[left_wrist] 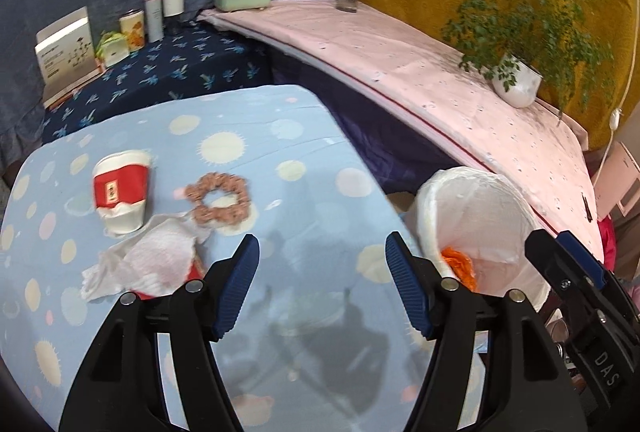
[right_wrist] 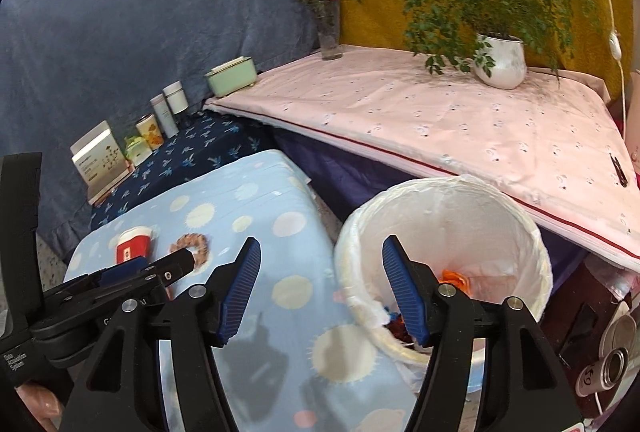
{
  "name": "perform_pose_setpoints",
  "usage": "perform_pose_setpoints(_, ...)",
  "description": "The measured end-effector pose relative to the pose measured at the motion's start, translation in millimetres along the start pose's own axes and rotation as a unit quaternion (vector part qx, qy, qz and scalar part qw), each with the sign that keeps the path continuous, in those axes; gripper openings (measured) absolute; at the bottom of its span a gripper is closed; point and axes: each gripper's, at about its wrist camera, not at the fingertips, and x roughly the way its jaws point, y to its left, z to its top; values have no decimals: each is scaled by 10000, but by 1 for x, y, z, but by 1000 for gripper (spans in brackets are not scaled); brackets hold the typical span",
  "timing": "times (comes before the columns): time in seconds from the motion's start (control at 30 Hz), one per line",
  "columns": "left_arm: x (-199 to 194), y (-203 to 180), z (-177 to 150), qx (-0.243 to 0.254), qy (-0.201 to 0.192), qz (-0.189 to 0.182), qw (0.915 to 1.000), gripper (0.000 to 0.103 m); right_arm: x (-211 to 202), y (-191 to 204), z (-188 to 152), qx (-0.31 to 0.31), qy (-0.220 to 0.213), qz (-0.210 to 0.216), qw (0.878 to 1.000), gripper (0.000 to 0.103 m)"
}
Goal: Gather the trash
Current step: 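Move both tools back over the paper cups and tissue, then grasp the white tissue with the left tool while the right tool grasps a red paper cup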
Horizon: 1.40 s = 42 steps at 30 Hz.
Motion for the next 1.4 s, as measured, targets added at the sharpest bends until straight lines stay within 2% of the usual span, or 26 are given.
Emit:
perform_pose_setpoints(0.33, -6, 81, -16, -648, 81, 399, 9971, 68, 9, 61, -14, -432, 215, 324, 9983, 61)
perform_pose_setpoints(0.53, -5, 130, -27, -1064, 182, 611, 9923, 79, 18, 92, -25, -643, 350, 479, 9962, 61)
perform_pose_setpoints(0.63, 0, 150, -31, -1227, 264, 656, 9899, 80, 24, 106, -30, -726, 428, 538, 9950, 61)
perform_pose_setpoints(0.97, 28, 186, -38, -1673, 635, 231, 9836, 79, 46, 144, -43, -1018, 684, 655, 9903, 61)
perform_pose_setpoints(1.07, 35, 189, -37, -1702, 717, 84, 9828, 69, 53, 151, -46, -1073, 764, 676, 9890, 61)
perform_pose_setpoints(1.17, 41, 191, -36, -1678, 790, -87, 9826, 45, 59, 158, -50, -1126, 848, 696, 9876, 61)
perform_pose_setpoints(1.2, 42, 192, -37, -1669, 802, -147, 9826, 34, 61, 161, -51, -1139, 869, 706, 9872, 61)
perform_pose_setpoints(1.27, 40, 193, -36, -1685, 763, -229, 9825, 22, 65, 166, -54, -1181, 920, 737, 9860, 61)
perform_pose_setpoints(1.3, 38, 194, -36, -1673, 716, -222, 9830, 10, 67, 169, -56, -1208, 950, 755, 9852, 61)
perform_pose_setpoints(1.4, 31, 199, -35, -1701, 643, -254, 9830, 6, 73, 176, -60, -1248, 1027, 828, 9834, 61)
